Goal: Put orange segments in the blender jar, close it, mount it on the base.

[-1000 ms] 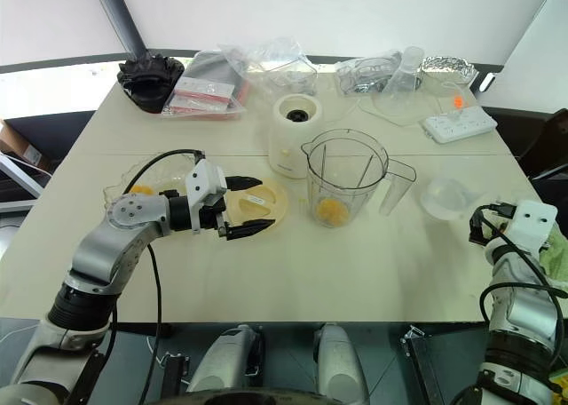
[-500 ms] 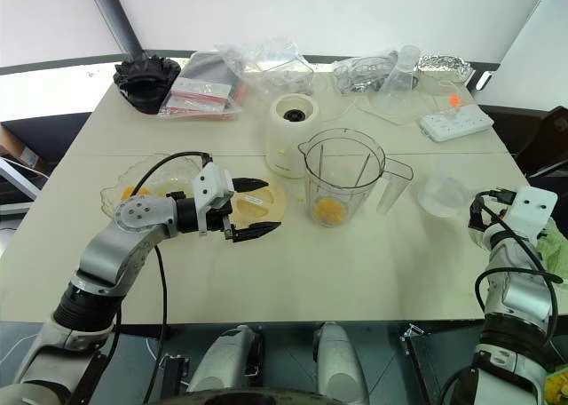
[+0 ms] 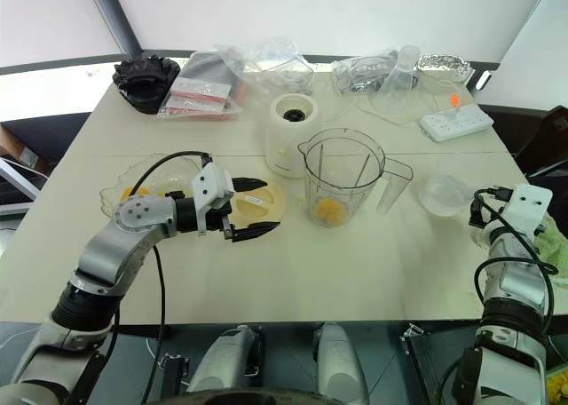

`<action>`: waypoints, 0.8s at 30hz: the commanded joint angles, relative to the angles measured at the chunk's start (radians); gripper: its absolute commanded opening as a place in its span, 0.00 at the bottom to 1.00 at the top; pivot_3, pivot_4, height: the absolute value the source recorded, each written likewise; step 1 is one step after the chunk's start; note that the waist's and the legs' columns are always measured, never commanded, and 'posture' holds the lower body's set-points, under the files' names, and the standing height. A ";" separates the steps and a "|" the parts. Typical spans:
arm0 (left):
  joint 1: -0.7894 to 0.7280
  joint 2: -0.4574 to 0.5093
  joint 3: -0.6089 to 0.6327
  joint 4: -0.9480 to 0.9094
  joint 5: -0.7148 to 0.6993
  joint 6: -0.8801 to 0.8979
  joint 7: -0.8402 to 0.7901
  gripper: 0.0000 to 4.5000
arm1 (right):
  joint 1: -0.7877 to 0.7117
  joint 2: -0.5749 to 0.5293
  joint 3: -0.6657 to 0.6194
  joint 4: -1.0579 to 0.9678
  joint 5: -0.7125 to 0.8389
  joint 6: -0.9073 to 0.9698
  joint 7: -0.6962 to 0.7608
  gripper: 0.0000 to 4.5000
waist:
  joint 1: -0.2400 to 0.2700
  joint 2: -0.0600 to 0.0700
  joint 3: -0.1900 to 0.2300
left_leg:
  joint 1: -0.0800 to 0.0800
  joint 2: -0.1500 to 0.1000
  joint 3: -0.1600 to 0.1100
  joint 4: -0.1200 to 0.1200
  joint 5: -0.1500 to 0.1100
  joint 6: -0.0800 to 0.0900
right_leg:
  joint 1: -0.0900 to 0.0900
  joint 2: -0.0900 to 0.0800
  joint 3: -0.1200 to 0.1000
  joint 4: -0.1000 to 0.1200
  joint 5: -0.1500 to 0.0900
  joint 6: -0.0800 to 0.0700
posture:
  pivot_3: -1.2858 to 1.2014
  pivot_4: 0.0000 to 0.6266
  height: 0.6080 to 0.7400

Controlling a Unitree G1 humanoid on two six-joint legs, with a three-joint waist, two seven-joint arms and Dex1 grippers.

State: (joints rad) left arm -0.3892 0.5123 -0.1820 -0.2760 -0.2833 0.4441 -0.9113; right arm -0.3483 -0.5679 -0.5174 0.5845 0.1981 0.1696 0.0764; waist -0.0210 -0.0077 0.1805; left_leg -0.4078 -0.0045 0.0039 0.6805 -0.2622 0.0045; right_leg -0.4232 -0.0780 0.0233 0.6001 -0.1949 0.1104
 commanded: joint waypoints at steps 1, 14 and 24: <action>-0.014 0.012 0.004 -0.039 0.004 -0.020 0.005 0.99 | -0.031 -0.029 -0.004 0.019 0.000 -0.049 -0.001 1.00 | 0.000 0.000 0.000 | 0.000 0.000 0.000 0.000 0.000 0.000 | 0.000 0.000 0.000 0.000 0.000 0.000 | 0.52 0.24 1.00; -0.020 0.018 0.001 -0.040 0.017 -0.024 0.004 0.99 | -0.051 -0.047 -0.008 0.085 0.005 -0.117 -0.011 1.00 | 0.001 0.000 0.000 | 0.000 0.000 0.000 0.000 0.000 0.000 | 0.000 0.000 0.000 -0.001 0.000 0.000 | 0.52 0.24 1.00; -0.019 0.026 0.003 -0.045 0.021 -0.023 0.003 1.00 | -0.069 -0.046 -0.001 0.120 0.004 -0.149 -0.010 0.88 | 0.001 0.000 0.000 | 0.000 0.000 0.000 -0.001 0.000 0.000 | 0.000 0.000 0.000 -0.001 0.000 0.000 | 0.52 0.24 1.00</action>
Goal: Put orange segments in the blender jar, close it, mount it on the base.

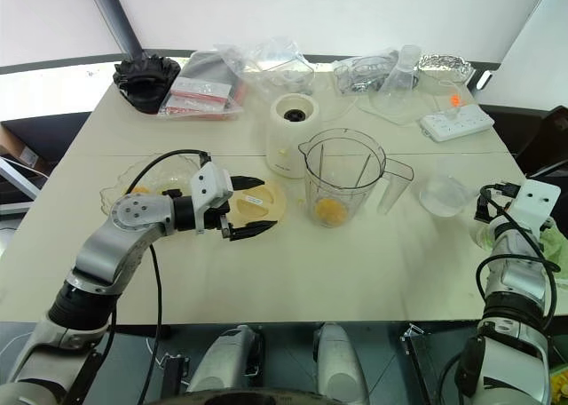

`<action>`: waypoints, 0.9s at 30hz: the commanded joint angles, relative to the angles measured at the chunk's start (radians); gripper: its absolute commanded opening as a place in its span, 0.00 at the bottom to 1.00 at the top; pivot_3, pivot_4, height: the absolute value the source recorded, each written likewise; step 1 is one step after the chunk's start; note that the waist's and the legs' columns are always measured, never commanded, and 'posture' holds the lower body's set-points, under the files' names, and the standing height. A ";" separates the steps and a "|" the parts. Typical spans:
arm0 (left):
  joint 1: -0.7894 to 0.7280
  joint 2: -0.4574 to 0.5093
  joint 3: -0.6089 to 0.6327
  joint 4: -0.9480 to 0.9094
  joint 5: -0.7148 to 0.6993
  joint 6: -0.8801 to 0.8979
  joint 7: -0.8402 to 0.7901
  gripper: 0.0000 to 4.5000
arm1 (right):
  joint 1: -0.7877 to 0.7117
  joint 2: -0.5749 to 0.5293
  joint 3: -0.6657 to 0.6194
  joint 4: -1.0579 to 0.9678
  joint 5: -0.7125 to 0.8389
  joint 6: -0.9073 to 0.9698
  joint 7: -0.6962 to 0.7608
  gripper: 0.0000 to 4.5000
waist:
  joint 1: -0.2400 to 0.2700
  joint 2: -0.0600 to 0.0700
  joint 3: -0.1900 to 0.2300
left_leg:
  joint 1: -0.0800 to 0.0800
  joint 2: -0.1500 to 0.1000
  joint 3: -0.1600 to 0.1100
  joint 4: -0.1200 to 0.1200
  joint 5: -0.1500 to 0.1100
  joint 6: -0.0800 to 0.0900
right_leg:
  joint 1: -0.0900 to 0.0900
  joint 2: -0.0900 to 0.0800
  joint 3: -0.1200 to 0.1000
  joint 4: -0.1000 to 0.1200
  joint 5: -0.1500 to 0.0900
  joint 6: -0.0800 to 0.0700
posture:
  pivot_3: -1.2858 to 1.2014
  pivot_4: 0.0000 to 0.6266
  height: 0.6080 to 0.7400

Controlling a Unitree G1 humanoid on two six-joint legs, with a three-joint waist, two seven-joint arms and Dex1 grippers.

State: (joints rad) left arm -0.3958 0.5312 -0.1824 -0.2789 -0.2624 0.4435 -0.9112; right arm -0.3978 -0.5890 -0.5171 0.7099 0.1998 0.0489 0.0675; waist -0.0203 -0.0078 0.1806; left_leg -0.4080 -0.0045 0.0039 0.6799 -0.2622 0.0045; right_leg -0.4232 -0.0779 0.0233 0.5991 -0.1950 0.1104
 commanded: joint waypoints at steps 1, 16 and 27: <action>-0.012 0.008 0.004 -0.043 0.001 -0.022 0.003 1.00 | -0.022 -0.024 0.000 -0.002 0.004 -0.028 0.001 0.81 | 0.000 0.000 0.000 | 0.000 0.000 0.000 0.000 0.000 0.000 | 0.000 0.000 0.000 0.000 0.000 0.000 | 0.52 0.24 1.00; -0.009 0.011 0.004 -0.053 0.003 -0.018 0.008 1.00 | -0.023 -0.020 0.010 0.011 0.012 -0.029 0.017 0.54 | 0.001 0.000 0.000 | 0.000 0.000 0.000 0.000 0.000 0.000 | 0.000 0.000 0.000 -0.001 0.000 0.000 | 0.52 0.24 1.00; -0.010 0.009 0.001 -0.053 0.007 -0.020 0.008 1.00 | -0.023 -0.025 0.016 0.019 0.020 -0.034 0.029 0.02 | 0.007 0.000 0.000 | -0.001 0.000 0.000 0.000 0.000 0.000 | 0.002 -0.001 0.000 -0.002 0.000 0.000 | 0.52 0.24 1.00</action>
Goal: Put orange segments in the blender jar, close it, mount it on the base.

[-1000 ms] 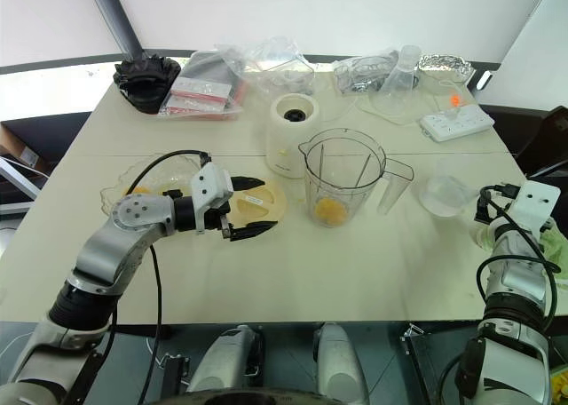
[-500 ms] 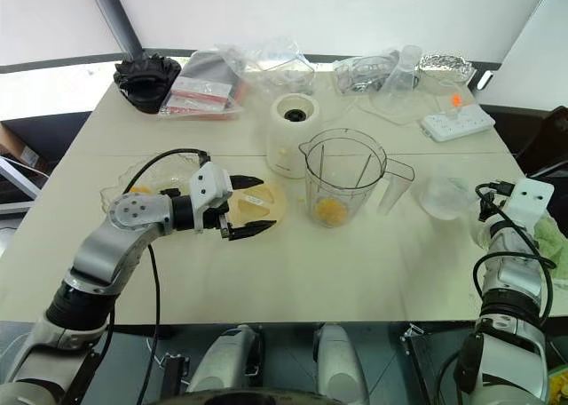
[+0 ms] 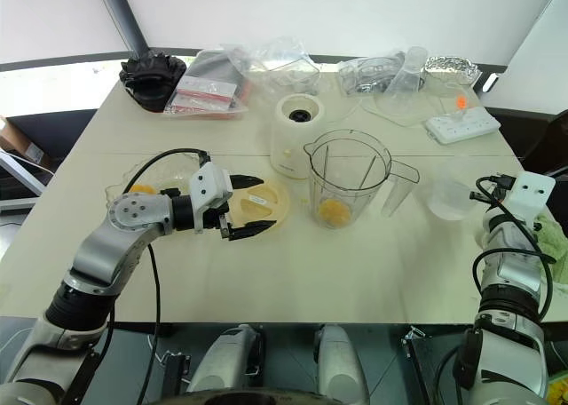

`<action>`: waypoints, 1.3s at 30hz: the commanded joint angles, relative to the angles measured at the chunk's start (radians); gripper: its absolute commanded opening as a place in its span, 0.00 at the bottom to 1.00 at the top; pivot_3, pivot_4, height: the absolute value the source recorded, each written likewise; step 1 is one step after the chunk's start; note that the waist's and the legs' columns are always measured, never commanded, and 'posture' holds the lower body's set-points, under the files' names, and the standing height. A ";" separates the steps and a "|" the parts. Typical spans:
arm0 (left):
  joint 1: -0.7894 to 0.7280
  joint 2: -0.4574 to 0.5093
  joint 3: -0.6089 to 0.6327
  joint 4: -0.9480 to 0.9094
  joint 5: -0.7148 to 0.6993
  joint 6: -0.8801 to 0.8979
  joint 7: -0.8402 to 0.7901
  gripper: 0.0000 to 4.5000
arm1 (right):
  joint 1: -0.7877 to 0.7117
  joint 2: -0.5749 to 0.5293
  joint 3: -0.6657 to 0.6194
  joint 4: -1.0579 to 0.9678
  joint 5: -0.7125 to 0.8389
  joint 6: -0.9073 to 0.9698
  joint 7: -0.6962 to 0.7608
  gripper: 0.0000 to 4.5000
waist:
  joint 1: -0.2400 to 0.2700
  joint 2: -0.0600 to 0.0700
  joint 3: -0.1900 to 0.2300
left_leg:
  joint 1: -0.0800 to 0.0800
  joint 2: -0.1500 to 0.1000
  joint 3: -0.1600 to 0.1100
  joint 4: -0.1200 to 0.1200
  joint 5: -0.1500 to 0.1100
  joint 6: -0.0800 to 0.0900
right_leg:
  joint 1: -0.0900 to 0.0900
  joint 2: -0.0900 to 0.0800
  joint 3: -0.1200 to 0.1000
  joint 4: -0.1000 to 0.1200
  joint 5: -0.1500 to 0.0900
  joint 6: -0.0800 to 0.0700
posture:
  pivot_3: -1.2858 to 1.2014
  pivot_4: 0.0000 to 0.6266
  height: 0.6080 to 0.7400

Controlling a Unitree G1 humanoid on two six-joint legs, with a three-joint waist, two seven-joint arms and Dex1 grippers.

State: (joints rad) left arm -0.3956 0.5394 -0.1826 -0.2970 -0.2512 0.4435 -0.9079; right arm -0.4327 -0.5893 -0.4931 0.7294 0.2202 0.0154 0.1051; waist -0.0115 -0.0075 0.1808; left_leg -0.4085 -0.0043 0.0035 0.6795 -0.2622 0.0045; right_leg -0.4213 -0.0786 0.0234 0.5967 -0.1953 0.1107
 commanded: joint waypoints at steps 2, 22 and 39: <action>-0.010 0.001 0.001 -0.034 -0.003 -0.022 0.005 1.00 | 0.012 -0.025 -0.008 0.000 0.001 0.003 -0.008 0.02 | -0.003 0.000 0.000 | 0.000 0.000 0.000 0.000 0.000 0.000 | 0.000 0.000 0.000 0.000 0.000 0.000 | 0.52 0.24 1.00; -0.007 0.006 0.000 -0.027 0.007 -0.036 0.007 1.00 | 0.040 0.022 -0.017 -0.068 0.062 0.029 -0.028 0.02 | -0.006 0.000 0.000 | 0.000 0.000 -0.001 0.000 0.000 0.000 | 0.000 0.000 0.000 0.000 0.000 0.000 | 0.52 0.24 1.00; -0.003 0.008 0.000 -0.017 0.020 -0.047 0.010 1.00 | 0.107 0.180 -0.075 -0.374 0.181 0.021 -0.070 0.02 | -0.008 0.002 0.001 | 0.000 0.001 0.000 -0.002 0.000 0.000 | -0.003 0.000 0.000 0.001 0.000 0.000 | 0.52 0.24 1.00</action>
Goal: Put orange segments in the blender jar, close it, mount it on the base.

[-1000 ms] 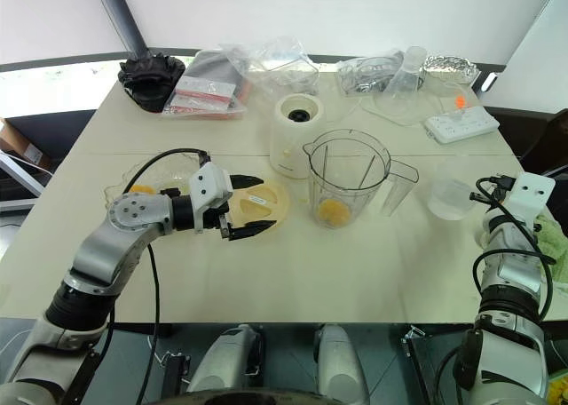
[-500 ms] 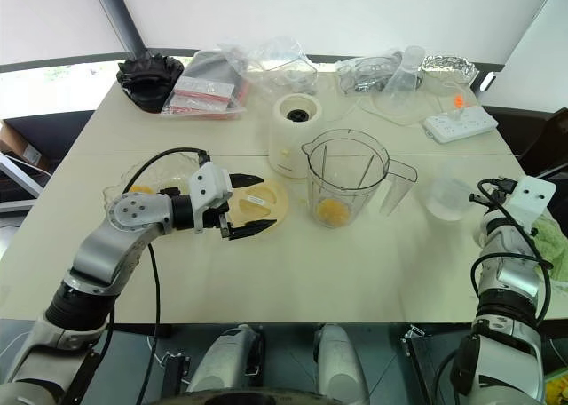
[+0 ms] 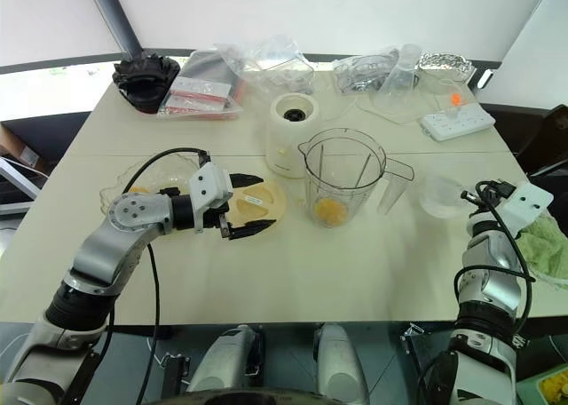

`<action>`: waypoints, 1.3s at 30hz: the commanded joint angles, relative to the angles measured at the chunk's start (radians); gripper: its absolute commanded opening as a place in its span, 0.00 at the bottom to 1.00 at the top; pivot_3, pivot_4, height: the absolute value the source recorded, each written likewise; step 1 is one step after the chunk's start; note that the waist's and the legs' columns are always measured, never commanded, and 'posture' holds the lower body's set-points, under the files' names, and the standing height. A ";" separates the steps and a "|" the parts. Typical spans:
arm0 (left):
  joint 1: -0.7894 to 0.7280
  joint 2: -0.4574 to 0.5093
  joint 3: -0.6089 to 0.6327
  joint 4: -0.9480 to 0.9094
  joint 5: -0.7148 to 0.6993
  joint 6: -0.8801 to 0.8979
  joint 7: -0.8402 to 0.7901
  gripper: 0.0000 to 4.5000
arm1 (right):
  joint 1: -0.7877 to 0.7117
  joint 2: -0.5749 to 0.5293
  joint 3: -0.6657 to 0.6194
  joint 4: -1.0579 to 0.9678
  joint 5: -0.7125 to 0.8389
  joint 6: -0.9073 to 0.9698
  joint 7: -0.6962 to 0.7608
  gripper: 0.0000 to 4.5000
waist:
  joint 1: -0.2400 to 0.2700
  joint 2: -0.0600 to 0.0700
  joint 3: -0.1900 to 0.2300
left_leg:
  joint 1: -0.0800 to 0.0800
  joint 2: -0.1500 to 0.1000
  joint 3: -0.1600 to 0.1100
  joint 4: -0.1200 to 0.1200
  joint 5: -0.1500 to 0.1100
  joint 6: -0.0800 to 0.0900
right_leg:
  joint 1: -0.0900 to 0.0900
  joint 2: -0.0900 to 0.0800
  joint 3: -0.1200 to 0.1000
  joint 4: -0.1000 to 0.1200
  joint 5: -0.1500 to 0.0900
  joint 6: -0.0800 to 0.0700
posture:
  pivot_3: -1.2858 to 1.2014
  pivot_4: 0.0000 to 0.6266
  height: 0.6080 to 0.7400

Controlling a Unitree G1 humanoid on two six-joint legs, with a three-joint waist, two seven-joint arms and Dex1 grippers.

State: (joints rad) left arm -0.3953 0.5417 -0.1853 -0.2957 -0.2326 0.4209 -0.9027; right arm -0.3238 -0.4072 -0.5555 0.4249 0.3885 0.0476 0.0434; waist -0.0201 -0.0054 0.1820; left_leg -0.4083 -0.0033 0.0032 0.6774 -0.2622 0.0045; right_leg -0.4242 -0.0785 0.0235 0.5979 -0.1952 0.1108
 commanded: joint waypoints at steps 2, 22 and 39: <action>-0.002 0.005 0.004 -0.019 0.003 -0.024 0.005 1.00 | -0.001 0.006 -0.015 -0.087 0.015 -0.016 -0.009 0.02 | 0.001 0.000 0.000 | 0.000 0.000 0.000 0.000 0.000 0.000 | 0.000 0.000 0.000 0.000 0.000 0.000 | 0.52 0.24 1.00; 0.003 0.005 0.002 -0.023 0.004 -0.027 0.006 1.00 | -0.038 0.025 -0.047 -0.158 0.103 0.019 -0.033 0.02 | 0.001 0.003 0.002 | 0.000 0.000 0.000 -0.002 0.000 0.000 | -0.001 0.000 0.000 0.000 0.000 0.000 | 0.52 0.24 1.00; -0.034 -0.020 0.083 0.013 -0.100 0.014 0.011 1.00 | -0.099 -0.036 -0.039 -0.318 0.189 0.141 -0.021 0.02 | 0.002 0.004 0.003 | 0.000 0.000 0.000 -0.002 0.000 0.000 | -0.001 0.000 0.000 0.000 0.000 0.000 | 0.52 0.24 1.00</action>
State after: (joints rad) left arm -0.4064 0.5234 -0.1464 -0.2679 -0.2884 0.4261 -0.8889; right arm -0.3874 -0.4062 -0.5769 0.1863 0.5606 0.1931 0.0082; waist -0.0185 -0.0010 0.1845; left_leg -0.4087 -0.0034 0.0036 0.6754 -0.2622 0.0045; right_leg -0.4257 -0.0786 0.0235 0.5977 -0.1953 0.1109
